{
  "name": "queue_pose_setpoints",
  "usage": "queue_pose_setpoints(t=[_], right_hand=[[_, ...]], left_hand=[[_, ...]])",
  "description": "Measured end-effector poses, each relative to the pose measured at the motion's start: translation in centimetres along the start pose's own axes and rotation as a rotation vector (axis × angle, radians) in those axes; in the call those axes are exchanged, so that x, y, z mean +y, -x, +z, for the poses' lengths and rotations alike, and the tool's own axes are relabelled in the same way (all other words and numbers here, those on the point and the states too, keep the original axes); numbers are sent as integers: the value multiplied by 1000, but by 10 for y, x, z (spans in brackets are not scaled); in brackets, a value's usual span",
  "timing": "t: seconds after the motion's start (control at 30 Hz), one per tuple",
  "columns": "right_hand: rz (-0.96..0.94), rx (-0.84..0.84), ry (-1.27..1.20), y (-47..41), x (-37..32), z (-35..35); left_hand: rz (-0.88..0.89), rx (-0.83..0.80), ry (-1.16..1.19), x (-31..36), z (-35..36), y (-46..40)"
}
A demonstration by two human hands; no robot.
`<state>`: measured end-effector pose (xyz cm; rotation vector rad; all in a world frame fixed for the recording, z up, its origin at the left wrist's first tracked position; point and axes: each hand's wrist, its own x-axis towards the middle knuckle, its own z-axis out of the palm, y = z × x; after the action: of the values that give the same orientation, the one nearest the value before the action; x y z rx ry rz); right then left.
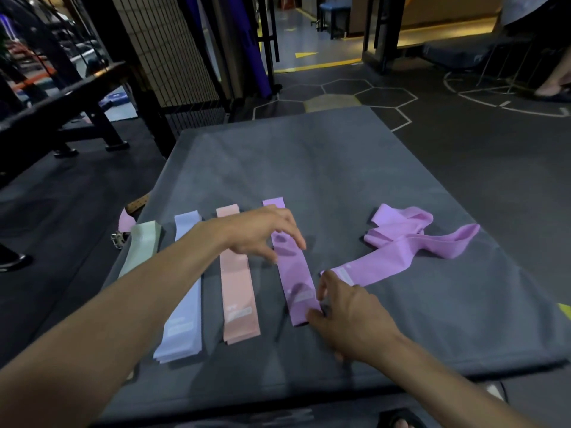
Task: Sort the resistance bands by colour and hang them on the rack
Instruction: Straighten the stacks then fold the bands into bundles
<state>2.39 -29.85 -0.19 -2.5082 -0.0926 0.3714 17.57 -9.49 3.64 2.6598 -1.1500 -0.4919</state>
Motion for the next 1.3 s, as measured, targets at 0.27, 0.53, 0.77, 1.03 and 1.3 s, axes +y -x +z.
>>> queue_pose_setpoints(t=[0.27, 0.53, 0.77, 1.03, 1.3], right_hand=[[-218, 23, 305, 9, -7, -5], [-216, -64, 348, 9, -10, -7], [-130, -49, 318, 16, -2, -45], [117, -22, 110, 26, 41, -95], [129, -47, 42, 28, 42, -100]], left_hand=[[-25, -96, -47, 19, 15, 4], [-19, -71, -125, 22, 15, 1], [-74, 72, -37, 43, 8, -4], [-372, 7, -243, 96, 32, -39], [-494, -9, -95, 114, 40, -46]])
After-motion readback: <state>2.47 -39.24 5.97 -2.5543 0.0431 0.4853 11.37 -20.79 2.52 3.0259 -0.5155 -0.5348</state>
